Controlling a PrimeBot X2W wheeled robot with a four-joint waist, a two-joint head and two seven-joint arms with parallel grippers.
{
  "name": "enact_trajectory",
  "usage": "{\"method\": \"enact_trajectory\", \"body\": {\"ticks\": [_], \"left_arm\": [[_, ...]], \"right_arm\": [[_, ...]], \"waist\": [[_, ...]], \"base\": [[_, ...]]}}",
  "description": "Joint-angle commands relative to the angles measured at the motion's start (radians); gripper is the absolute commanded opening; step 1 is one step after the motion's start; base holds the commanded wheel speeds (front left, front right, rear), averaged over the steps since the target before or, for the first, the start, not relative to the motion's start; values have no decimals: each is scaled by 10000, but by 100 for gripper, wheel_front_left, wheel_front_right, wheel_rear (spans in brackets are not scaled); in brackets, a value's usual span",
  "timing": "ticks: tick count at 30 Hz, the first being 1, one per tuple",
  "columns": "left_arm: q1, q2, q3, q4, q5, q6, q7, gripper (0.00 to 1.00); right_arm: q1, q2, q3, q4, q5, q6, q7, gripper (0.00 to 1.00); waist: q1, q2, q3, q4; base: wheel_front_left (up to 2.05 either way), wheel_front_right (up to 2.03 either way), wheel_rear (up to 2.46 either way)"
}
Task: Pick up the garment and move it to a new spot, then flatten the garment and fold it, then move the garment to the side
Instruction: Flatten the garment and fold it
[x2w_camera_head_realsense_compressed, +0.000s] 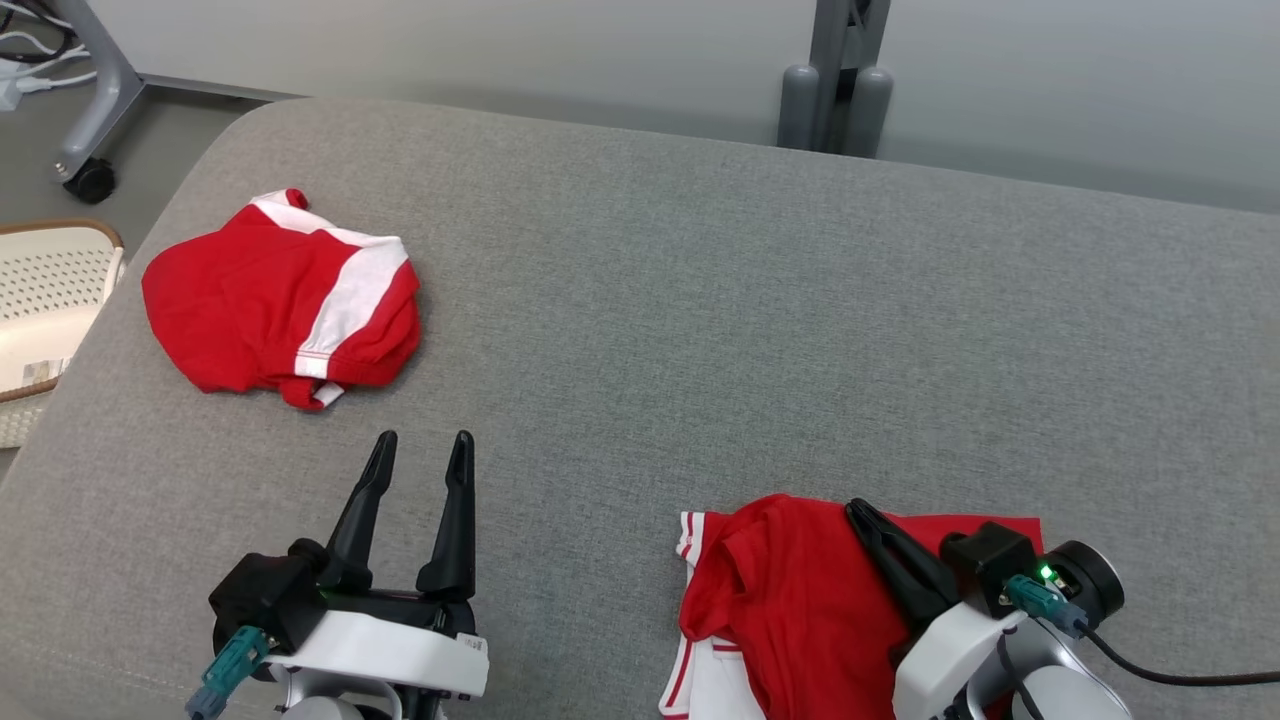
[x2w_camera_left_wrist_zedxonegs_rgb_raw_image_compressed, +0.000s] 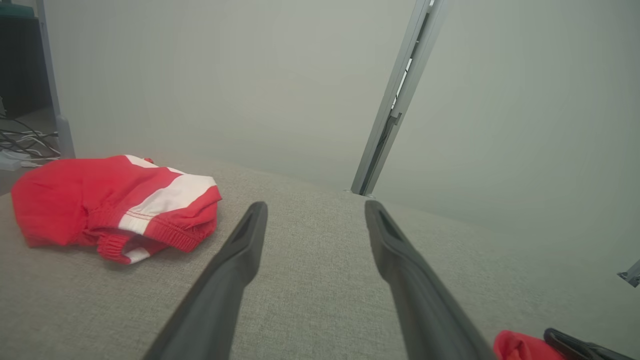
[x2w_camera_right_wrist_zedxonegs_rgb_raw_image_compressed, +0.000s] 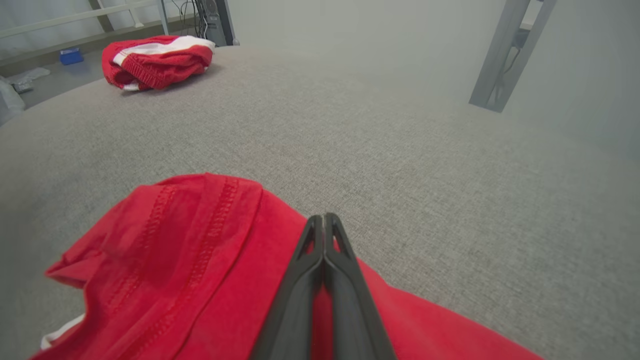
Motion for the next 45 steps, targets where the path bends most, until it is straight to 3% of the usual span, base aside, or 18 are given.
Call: {"method": "enact_trajectory", "body": {"ticks": [1,14,23,45], "left_arm": [[-173,40,7,9,-76,48,-21,100],[-218,40,-138,-6,-216,140,-21,100],[-242,42,-218,-17,-309,168,-21,100],[-43,40,-369,108,-415,232,-21,100]], "right_arm": [[-147,-146,159,155,207,-3,75,0],[-778,-563,1518,1030,1528,-3,289,0],[-1116,-647,2178,875,2067,-3,10,0],[-1737,-546,3102,842,2075,-3,-47,0]], "waist": [[0,0,97,154],[0,0,231,595],[0,0,337,727],[0,0,117,1206]], "base": [[0,0,0],[0,0,0],[0,0,0],[0,0,0]]}}
